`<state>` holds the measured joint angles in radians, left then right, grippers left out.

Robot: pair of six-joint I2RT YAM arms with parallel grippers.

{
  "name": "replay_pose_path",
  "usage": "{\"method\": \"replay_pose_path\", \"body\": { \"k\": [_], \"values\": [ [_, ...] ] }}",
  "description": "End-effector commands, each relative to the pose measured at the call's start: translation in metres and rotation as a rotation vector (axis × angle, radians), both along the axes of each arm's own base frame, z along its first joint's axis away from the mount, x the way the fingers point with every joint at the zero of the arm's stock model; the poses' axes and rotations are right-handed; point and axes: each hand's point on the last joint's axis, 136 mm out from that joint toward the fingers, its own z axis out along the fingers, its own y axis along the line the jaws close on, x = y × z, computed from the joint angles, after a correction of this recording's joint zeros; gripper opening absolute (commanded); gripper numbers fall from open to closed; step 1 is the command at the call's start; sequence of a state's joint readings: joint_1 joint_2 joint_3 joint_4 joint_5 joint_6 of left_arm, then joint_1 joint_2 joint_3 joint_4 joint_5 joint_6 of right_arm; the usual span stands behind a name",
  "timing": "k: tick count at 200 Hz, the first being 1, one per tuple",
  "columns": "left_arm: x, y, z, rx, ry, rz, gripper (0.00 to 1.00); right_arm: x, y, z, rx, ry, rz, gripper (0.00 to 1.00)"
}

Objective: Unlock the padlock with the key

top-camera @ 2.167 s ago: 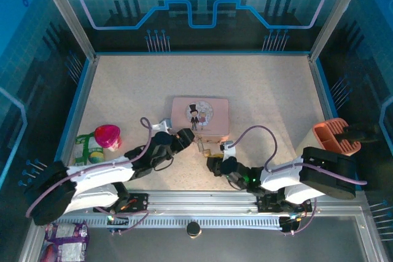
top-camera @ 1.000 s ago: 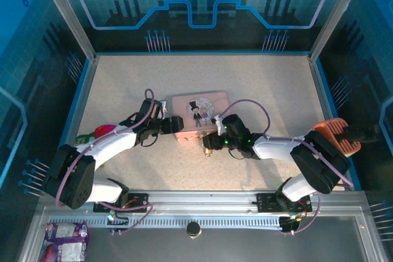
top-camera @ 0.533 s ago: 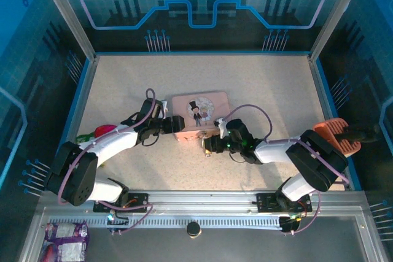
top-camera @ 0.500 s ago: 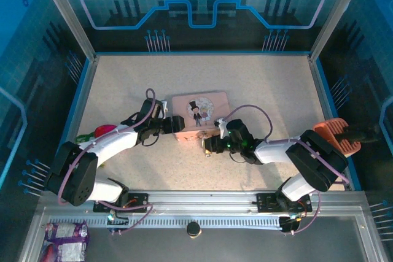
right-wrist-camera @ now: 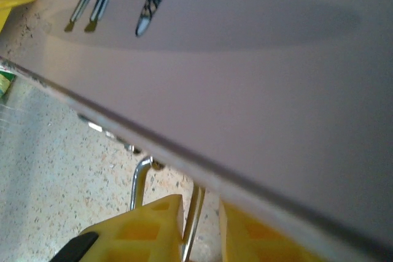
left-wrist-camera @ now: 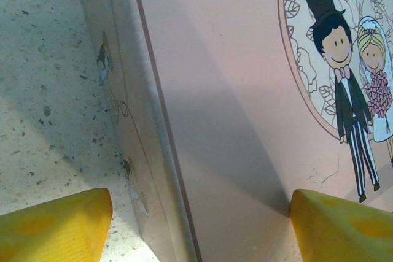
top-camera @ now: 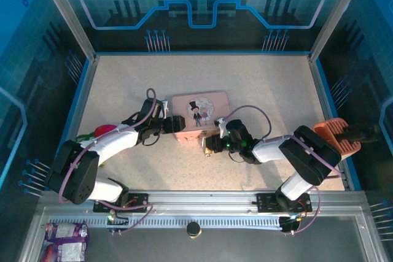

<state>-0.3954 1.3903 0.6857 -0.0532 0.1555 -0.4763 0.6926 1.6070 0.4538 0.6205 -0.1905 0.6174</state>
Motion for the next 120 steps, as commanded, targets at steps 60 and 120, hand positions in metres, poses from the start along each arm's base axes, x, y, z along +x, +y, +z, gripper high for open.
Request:
{"method": "replay_pose_path", "body": {
  "k": [60, 120],
  "values": [
    [-0.007, 0.008, -0.015, 0.009, 0.053, 0.041, 0.73, 0.013, -0.003, -0.005, 0.015, 0.051, -0.128, 0.02],
    [-0.012, 0.001, -0.027, -0.025, 0.090, 0.040, 0.71, 0.007, -0.008, 0.000, 0.038, 0.113, -0.403, 0.00]
  ]
}}
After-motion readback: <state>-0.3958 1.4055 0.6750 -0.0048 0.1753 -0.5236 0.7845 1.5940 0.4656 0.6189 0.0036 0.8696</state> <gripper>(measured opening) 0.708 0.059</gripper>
